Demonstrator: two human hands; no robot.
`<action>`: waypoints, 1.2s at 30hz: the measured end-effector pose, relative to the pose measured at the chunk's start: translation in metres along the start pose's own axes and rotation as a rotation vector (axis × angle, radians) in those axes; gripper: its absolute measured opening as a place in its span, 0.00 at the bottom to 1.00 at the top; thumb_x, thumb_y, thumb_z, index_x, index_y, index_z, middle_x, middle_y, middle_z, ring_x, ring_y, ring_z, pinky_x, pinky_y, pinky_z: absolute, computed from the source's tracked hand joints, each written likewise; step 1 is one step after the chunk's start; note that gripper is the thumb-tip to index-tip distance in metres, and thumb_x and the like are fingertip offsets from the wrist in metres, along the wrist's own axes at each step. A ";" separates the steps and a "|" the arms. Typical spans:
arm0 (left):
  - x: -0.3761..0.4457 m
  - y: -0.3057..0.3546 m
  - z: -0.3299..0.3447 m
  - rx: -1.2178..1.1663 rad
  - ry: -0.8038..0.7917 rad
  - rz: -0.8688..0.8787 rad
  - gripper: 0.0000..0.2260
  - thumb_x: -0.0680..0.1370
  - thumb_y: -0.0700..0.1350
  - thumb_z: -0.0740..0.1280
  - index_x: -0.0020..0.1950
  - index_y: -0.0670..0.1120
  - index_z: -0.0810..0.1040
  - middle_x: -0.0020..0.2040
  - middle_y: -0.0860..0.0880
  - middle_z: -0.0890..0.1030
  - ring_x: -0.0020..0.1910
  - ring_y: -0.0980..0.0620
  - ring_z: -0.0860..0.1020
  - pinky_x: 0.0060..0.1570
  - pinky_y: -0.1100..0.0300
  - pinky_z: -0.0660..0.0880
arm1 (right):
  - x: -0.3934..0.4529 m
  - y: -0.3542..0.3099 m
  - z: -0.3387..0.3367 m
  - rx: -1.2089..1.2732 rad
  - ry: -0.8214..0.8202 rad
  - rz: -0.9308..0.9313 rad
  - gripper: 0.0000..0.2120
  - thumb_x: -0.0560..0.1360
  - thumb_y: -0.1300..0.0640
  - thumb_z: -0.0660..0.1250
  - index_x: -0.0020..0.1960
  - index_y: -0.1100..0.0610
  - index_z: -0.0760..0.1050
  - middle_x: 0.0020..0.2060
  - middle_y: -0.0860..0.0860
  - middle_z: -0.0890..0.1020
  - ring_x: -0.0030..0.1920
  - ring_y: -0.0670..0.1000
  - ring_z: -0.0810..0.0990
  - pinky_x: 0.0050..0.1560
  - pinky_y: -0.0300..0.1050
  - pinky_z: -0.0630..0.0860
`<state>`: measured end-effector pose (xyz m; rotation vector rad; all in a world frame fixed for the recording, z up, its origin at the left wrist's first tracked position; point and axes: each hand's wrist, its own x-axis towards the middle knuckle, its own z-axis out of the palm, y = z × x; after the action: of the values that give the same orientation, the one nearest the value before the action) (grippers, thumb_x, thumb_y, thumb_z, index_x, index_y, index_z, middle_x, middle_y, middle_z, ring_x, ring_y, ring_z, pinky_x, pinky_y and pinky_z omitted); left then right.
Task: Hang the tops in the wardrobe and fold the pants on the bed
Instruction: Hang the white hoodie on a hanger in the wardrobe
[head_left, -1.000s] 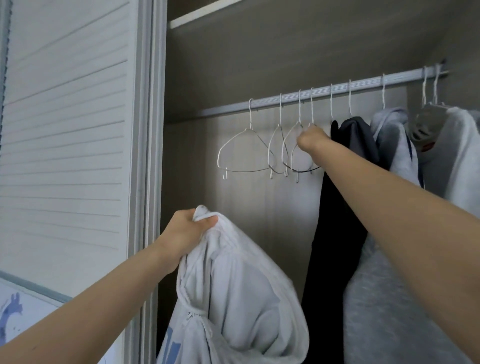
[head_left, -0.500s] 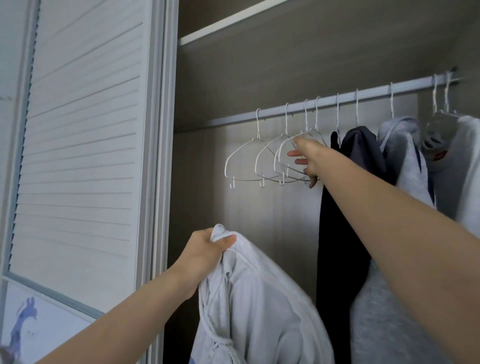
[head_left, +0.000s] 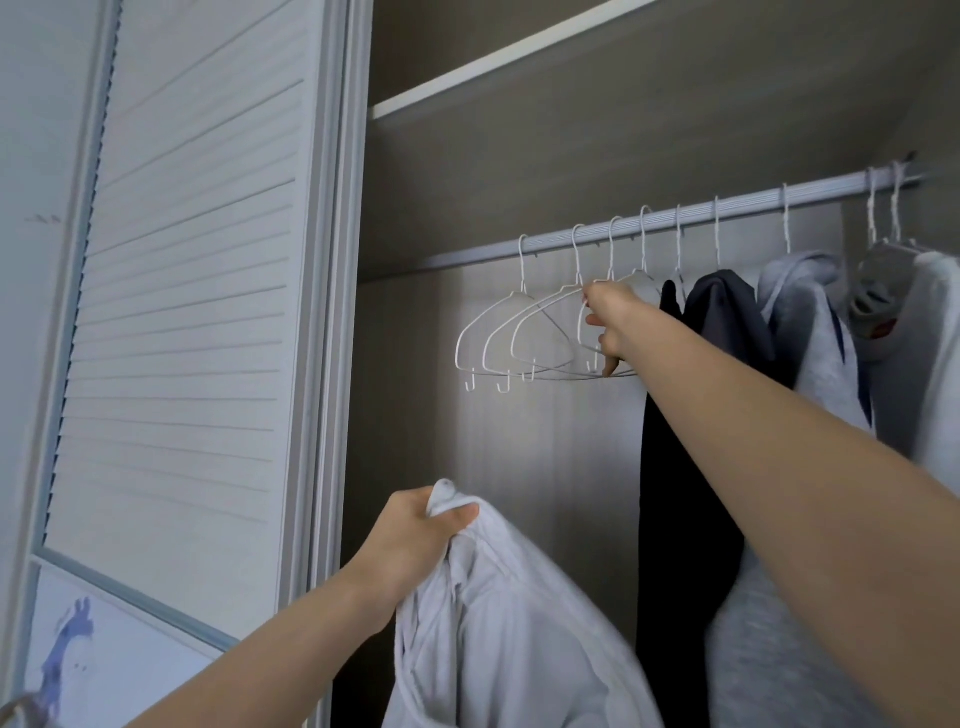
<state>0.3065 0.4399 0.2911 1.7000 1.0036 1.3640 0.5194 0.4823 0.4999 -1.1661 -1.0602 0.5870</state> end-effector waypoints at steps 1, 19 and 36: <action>-0.001 0.000 -0.001 -0.002 0.009 -0.002 0.10 0.79 0.43 0.67 0.51 0.35 0.81 0.44 0.42 0.85 0.45 0.46 0.84 0.42 0.60 0.78 | -0.001 0.000 -0.003 0.018 0.009 -0.022 0.20 0.81 0.55 0.55 0.71 0.58 0.64 0.67 0.56 0.71 0.68 0.60 0.67 0.59 0.65 0.66; -0.059 -0.004 -0.012 -0.140 0.124 -0.106 0.08 0.79 0.48 0.67 0.51 0.43 0.80 0.45 0.45 0.85 0.45 0.46 0.83 0.41 0.56 0.78 | -0.181 0.063 -0.029 -0.136 0.055 -0.360 0.10 0.78 0.56 0.56 0.39 0.56 0.68 0.31 0.49 0.67 0.32 0.48 0.66 0.39 0.45 0.66; -0.148 -0.014 -0.008 -0.167 0.171 -0.148 0.06 0.80 0.46 0.67 0.51 0.44 0.77 0.44 0.46 0.80 0.42 0.48 0.78 0.41 0.58 0.74 | -0.319 0.078 -0.092 -0.117 0.055 -0.400 0.13 0.83 0.56 0.52 0.42 0.57 0.68 0.40 0.50 0.72 0.39 0.45 0.70 0.44 0.44 0.74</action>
<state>0.2764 0.3134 0.2178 1.3775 1.0561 1.4701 0.4776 0.2016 0.3107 -1.0252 -1.2513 0.1802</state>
